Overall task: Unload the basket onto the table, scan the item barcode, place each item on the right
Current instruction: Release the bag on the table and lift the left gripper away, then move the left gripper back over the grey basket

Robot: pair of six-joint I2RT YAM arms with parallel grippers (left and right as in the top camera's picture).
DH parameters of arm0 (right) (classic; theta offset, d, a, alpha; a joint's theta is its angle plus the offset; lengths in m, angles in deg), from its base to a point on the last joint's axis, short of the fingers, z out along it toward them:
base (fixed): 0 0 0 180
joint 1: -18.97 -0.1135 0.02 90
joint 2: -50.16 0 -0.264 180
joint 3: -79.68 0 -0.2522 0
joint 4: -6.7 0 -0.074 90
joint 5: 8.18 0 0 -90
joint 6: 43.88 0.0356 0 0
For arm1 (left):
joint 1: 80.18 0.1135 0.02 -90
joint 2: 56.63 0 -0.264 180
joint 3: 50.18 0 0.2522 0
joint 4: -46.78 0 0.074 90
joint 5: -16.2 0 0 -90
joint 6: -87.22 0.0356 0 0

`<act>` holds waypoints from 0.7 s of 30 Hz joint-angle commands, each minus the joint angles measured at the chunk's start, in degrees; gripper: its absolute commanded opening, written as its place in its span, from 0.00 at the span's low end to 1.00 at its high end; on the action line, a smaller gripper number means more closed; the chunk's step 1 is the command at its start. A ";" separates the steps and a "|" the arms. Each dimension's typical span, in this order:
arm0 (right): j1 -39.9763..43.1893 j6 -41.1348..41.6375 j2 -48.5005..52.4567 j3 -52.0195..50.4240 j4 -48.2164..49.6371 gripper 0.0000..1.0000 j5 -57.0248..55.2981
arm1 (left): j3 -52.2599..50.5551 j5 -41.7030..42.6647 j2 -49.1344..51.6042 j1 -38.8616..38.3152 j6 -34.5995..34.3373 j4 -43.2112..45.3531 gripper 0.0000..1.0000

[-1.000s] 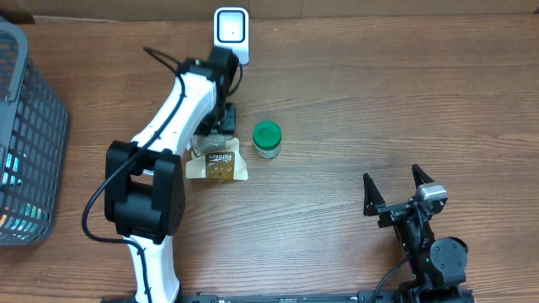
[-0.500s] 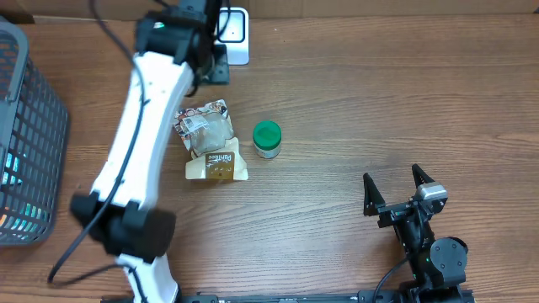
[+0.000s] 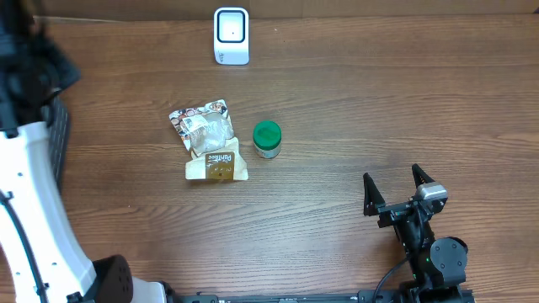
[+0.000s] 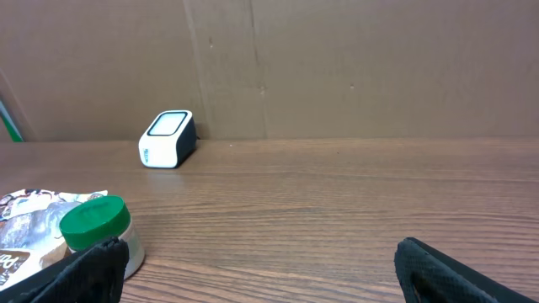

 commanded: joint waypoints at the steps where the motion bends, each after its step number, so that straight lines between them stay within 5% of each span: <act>1: 0.17 0.24 -0.52 -0.59 0.20 1.00 -0.33 | -1.36 -0.70 0.26 7.74 -4.11 -0.81 0.54; 10: 0.17 0.24 -0.52 -0.59 0.17 1.00 -0.35 | -7.72 0.90 0.46 22.73 -3.19 0.42 0.58; 16: 0.17 0.24 -0.52 -0.59 0.17 1.00 -0.33 | -11.80 3.26 0.48 24.04 4.24 5.70 0.57; 21: 0.17 0.24 -0.52 -0.59 0.17 1.00 -0.33 | -17.22 15.39 0.66 23.71 14.51 15.21 0.57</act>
